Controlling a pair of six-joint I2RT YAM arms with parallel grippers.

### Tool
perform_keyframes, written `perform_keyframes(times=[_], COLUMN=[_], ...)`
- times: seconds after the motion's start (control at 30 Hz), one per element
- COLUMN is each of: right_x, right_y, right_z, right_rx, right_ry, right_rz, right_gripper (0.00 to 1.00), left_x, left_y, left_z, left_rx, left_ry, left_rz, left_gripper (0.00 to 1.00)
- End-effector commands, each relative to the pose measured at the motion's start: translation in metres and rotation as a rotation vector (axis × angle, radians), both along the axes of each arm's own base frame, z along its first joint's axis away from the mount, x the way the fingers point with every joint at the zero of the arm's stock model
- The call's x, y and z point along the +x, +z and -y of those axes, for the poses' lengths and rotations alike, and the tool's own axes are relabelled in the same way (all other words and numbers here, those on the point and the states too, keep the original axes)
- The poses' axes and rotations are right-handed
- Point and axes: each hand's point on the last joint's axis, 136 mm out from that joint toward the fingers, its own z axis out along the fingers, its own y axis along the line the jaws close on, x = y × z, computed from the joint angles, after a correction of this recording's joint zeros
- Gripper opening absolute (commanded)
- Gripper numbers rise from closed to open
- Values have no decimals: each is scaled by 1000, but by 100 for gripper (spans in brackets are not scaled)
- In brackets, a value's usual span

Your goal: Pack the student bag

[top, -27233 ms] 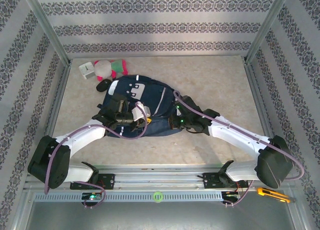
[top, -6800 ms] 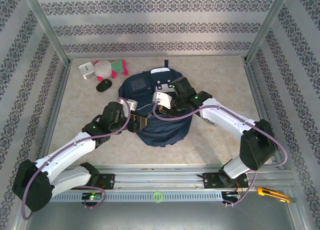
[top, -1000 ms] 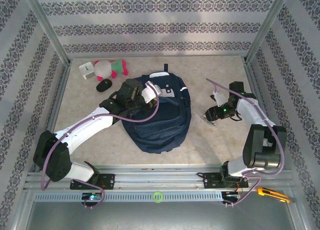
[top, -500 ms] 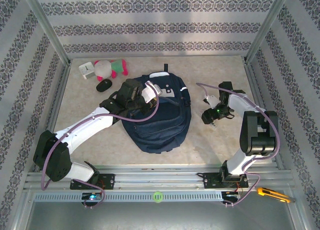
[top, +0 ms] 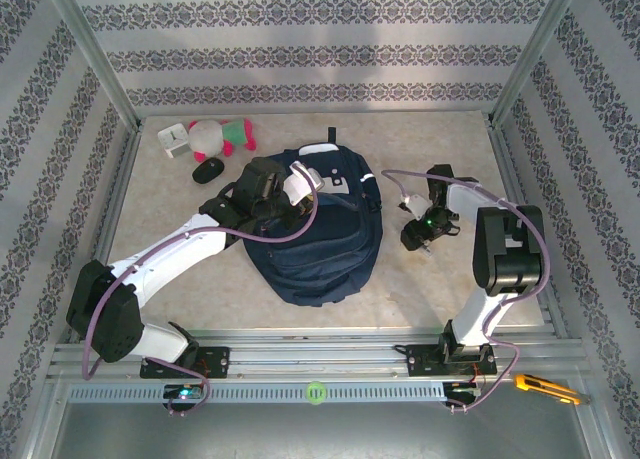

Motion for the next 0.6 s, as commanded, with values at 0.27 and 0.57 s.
perform_keyframes(times=[0.27,0.57], right_x=[12,1], right_y=[24,168], right_z=[-5,-62], right_rx=[0,320], right_ry=[21,204], right_rz=[133,599], right_gripper=[40,35], left_x=[6,9], left_y=[38,50], left_z=[0,-1], left_rx=[-116,-205], left_ry=[19,66], left_rz=[65,1], left_gripper=[0,0])
